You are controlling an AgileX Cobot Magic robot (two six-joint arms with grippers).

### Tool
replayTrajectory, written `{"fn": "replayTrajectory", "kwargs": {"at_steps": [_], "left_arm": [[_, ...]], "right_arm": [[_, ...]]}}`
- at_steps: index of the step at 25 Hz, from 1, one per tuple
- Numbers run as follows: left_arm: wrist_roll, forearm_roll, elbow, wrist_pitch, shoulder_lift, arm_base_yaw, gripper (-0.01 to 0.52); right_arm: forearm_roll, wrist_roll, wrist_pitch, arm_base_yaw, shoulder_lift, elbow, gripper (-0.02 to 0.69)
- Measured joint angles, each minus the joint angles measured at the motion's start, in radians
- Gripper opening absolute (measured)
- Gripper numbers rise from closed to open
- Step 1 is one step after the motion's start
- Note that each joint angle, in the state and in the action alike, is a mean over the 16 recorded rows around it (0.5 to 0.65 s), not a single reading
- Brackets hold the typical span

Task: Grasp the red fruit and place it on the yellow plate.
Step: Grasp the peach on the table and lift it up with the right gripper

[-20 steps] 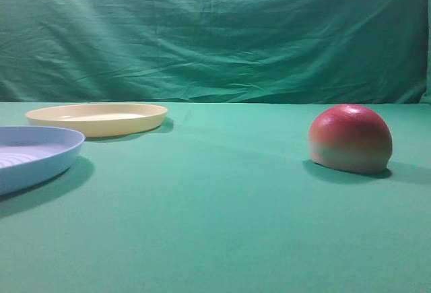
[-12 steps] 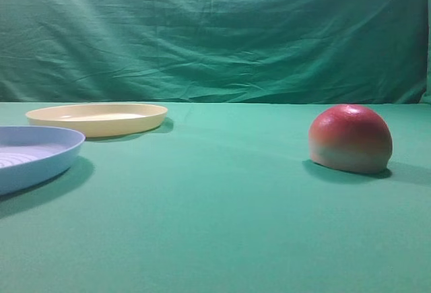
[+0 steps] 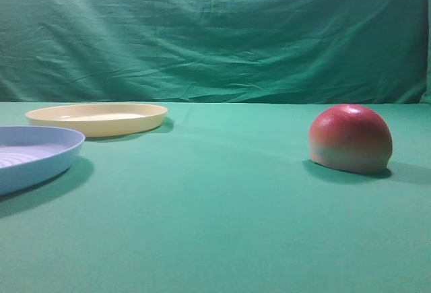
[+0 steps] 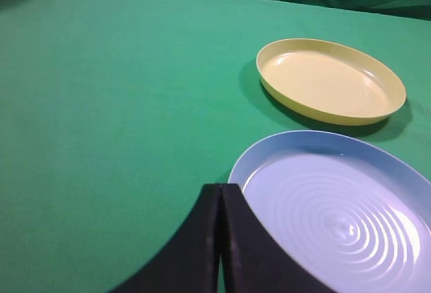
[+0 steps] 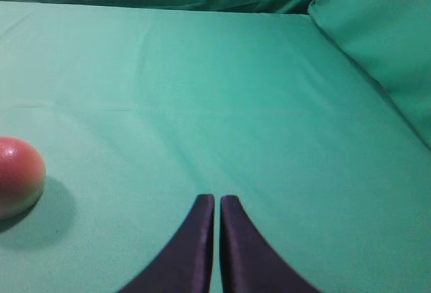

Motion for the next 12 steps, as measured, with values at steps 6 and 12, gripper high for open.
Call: {"fn": "replayTrajectory", "kwargs": {"at_steps": [6,12], "left_arm": [[0.0,0.0,0.0,0.0,0.0,0.0,0.0],[0.0,0.0,0.0,0.0,0.0,0.0,0.0]], "right_arm": [[-0.007,-0.004,-0.019,0.0,0.0,0.0,0.0],[-0.006,0.017,-0.118,0.0,0.0,0.001,0.0]]}}
